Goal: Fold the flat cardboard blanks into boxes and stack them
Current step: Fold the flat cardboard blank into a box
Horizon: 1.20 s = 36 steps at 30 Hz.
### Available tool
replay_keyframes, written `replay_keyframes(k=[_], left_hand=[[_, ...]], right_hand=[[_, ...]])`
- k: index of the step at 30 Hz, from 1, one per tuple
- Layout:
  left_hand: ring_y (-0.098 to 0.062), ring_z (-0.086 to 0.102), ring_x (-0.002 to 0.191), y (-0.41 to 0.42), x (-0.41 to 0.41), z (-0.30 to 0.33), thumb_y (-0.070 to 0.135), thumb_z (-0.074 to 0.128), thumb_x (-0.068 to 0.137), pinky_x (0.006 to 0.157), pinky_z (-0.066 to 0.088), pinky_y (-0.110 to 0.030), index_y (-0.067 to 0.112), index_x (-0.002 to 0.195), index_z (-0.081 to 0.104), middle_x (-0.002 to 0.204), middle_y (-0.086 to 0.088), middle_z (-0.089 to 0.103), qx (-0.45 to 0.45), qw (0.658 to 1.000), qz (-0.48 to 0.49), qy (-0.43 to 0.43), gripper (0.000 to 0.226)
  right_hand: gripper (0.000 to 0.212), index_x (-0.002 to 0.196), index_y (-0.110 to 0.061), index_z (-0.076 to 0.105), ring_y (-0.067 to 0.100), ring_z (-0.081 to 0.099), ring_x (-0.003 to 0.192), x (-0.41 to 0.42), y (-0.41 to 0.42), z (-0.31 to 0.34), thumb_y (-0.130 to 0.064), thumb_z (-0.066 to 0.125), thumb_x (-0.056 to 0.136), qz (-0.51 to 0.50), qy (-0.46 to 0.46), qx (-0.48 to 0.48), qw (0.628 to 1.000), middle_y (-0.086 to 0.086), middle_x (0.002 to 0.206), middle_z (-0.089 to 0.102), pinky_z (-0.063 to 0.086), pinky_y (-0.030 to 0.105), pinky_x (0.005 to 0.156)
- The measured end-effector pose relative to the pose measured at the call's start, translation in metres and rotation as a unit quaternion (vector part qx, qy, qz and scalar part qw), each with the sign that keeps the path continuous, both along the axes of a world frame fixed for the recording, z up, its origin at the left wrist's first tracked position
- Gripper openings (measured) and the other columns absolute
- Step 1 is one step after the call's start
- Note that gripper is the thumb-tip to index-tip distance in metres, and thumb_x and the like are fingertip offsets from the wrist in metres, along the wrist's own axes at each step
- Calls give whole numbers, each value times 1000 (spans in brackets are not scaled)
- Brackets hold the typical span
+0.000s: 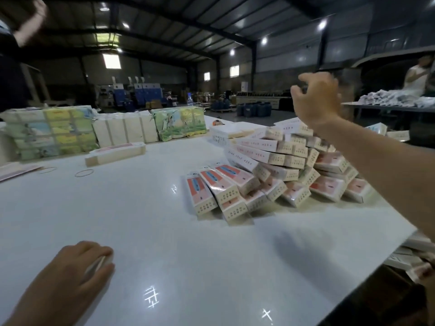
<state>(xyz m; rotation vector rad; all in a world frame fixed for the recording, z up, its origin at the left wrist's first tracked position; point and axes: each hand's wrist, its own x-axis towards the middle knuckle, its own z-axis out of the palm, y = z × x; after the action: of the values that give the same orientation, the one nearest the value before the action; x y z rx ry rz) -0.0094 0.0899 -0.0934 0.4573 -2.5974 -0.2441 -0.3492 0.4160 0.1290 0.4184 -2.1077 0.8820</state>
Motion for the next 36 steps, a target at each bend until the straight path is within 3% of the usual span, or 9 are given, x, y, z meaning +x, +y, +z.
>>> replay_keyframes(k=[3, 6, 12, 18, 23, 25, 28, 32, 36], left_hand=[[-25, 59, 88, 32, 1, 26, 50, 45, 74, 80, 47, -45, 17, 93, 73, 93, 1, 65, 21, 1000, 11, -3, 47], [-23, 55, 96, 40, 2, 30, 39, 46, 76, 85, 43, -37, 16, 97, 70, 101, 2, 64, 32, 999, 38, -13, 40], [-13, 47, 109, 33, 2, 21, 31, 53, 92, 92, 38, -28, 23, 109, 64, 115, 9, 59, 34, 999, 40, 3, 22], [-12, 46, 110, 38, 2, 24, 32, 51, 89, 92, 39, -28, 25, 108, 64, 114, 9, 59, 48, 997, 52, -7, 24], [-12, 57, 97, 9, 13, 56, 31, 55, 86, 89, 47, -33, 26, 95, 68, 103, 9, 64, 181, 980, 82, 0, 16], [-14, 57, 95, -29, 29, 81, 35, 55, 87, 84, 48, -32, 26, 100, 66, 108, 7, 64, 137, 980, 146, -4, 19], [-21, 53, 102, -96, 68, 107, 45, 53, 88, 83, 44, -32, 19, 114, 58, 119, -1, 58, 83, 951, 294, -51, 37], [-30, 33, 124, -156, 120, 93, 81, 56, 65, 93, 34, -42, 11, 128, 40, 133, -13, 38, 87, 853, 488, -163, 95], [-32, 28, 129, -186, 139, 74, 84, 63, 52, 100, 29, -45, 11, 138, 29, 140, -16, 31, 74, 818, 528, -216, 117]], right_hand=[[34, 126, -15, 58, 17, 44, 118, 67, -46, -10, -24, 49, 95, 178, 61, 12, 982, 5, 128, 56, 35, 40, 103], [29, 120, -16, 63, 13, 48, 114, 133, -91, -61, -23, 53, 94, 316, 79, 96, 941, 2, 125, 60, 37, 37, 100], [35, 124, -20, 60, 24, 45, 124, 186, -148, -180, -32, 41, 97, 353, -64, 383, 851, 2, 133, 54, 38, 37, 100], [32, 122, -25, 63, 16, 47, 122, 181, -149, -199, -31, 45, 96, 387, -67, 342, 854, -6, 132, 56, 36, 26, 101], [33, 126, -28, 61, 9, 42, 127, 179, -148, -201, -32, 47, 96, 391, -62, 333, 856, -10, 136, 52, 29, 18, 102], [33, 127, -29, 59, 6, 41, 128, 180, -148, -200, -33, 47, 96, 393, -62, 331, 856, -12, 137, 50, 27, 17, 102], [32, 126, -29, 60, 5, 41, 126, 182, -148, -200, -31, 49, 96, 393, -64, 327, 857, -14, 134, 51, 26, 14, 99], [28, 119, -25, 66, 8, 47, 120, 186, -150, -197, -27, 56, 92, 386, -85, 322, 860, -11, 124, 58, 29, 15, 95], [26, 112, -21, 70, 10, 50, 111, 187, -152, -194, -20, 62, 88, 389, -116, 323, 855, -10, 115, 60, 32, 20, 93]])
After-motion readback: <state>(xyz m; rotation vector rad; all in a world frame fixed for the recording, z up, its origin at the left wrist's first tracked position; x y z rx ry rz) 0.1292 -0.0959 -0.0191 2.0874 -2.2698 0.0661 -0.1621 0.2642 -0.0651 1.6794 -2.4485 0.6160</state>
